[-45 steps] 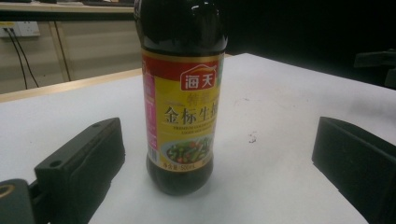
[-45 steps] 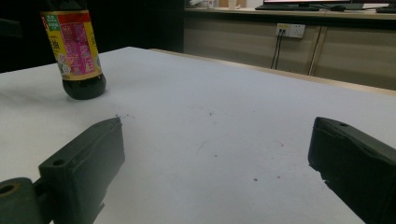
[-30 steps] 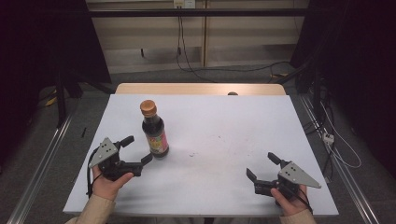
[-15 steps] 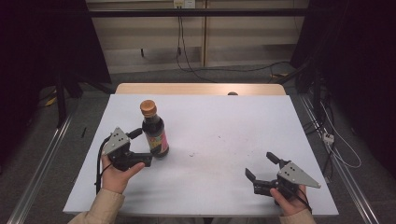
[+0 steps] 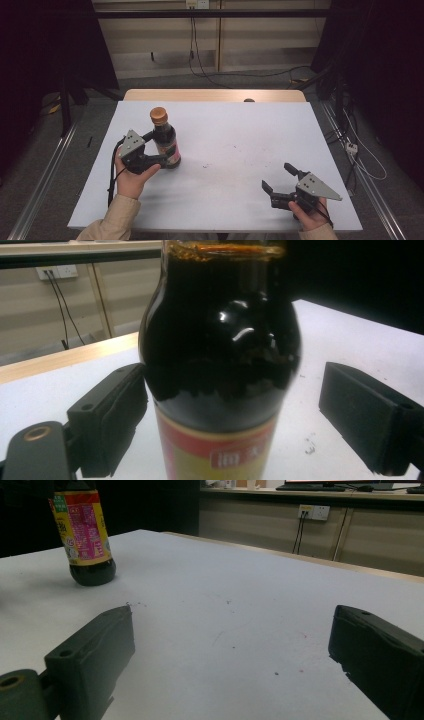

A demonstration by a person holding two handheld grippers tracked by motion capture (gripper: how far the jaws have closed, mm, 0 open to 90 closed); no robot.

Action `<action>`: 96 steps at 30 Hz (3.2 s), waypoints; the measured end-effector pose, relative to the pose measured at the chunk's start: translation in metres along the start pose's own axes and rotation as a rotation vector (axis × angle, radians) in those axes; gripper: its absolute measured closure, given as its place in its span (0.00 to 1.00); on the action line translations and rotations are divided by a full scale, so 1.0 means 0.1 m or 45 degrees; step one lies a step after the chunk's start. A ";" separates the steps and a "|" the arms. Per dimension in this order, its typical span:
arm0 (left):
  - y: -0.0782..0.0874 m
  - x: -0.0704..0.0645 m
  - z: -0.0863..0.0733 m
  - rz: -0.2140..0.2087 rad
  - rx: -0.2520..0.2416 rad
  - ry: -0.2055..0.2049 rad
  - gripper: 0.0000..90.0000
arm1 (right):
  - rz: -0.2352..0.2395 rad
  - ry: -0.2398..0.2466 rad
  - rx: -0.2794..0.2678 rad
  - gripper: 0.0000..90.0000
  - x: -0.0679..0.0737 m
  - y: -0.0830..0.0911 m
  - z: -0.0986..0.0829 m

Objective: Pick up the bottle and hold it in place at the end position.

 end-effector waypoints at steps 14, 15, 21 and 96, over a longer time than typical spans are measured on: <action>-0.23 0.05 0.05 0.023 -0.016 0.011 0.22 | 0.009 -0.012 0.006 0.05 -0.01 0.02 -0.01; -0.23 0.05 0.05 0.023 -0.016 0.010 0.23 | 0.009 -0.012 0.004 0.05 -0.01 0.02 -0.01; -0.26 0.06 0.05 0.020 -0.010 0.020 0.27 | 0.008 -0.013 0.002 0.05 -0.02 0.02 -0.01; -1.09 -0.62 0.40 -0.250 0.055 -0.031 0.28 | 0.009 -0.034 -0.019 0.04 -0.07 0.06 0.01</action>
Point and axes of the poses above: each handheld gripper's, and its own axes: y roughly backward along the jaws, z roughly out of its top, x roughly to its left, the point moved 5 cm from there along -y, roughly forward along the jaws, and after that the axes turned 1 degree about -y, right-handed, at the moved point
